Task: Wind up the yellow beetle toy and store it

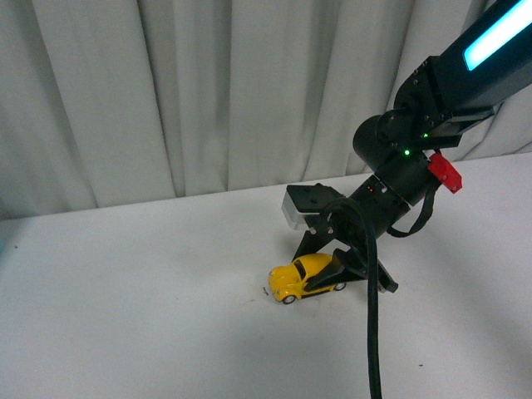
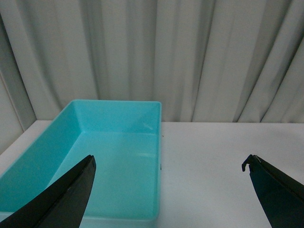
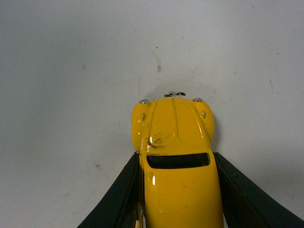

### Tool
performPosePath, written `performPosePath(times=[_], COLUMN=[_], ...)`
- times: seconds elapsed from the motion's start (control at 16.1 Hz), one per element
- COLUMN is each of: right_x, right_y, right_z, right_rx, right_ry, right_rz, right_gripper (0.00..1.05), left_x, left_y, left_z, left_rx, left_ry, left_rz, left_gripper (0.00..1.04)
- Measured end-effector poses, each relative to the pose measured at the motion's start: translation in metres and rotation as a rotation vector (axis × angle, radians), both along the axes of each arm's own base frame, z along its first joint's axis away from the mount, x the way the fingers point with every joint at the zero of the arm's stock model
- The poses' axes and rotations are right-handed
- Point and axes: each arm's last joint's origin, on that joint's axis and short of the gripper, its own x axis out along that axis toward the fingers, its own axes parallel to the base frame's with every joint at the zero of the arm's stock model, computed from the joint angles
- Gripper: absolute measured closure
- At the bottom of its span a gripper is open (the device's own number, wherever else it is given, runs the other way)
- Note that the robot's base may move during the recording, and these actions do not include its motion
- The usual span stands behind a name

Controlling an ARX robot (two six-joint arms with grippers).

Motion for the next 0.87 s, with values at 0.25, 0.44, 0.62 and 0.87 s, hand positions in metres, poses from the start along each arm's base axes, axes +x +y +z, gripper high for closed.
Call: performPosePath(times=[0.25,0.44,0.62,0.87], right_x=[-0.0009,-0.001,-0.0013,-0.0021], right_y=[-0.0004,-0.0028,-0.0031,-0.0031], right_z=[-0.0006,-0.0006,-0.001,-0.0017], right_rx=[0.003,0.003,0.004,0.007], right_ry=[0.0,0.0,-0.001,-0.002], right_rz=[-0.003,-0.008,-0.009,-0.009], right_gripper=[0.64,0.64,0.64,0.64], left_x=[0.0,0.0,0.0,0.0], left_y=[0.0,0.0,0.0,0.0], left_z=[0.0,0.0,0.0,0.0], left_rx=[0.0,0.0,0.0,0.0], left_ry=[0.0,0.0,0.0,0.0], left_rz=[0.0,0.0,0.0,0.0], left_gripper=[0.07,0.07,0.07,0.07])
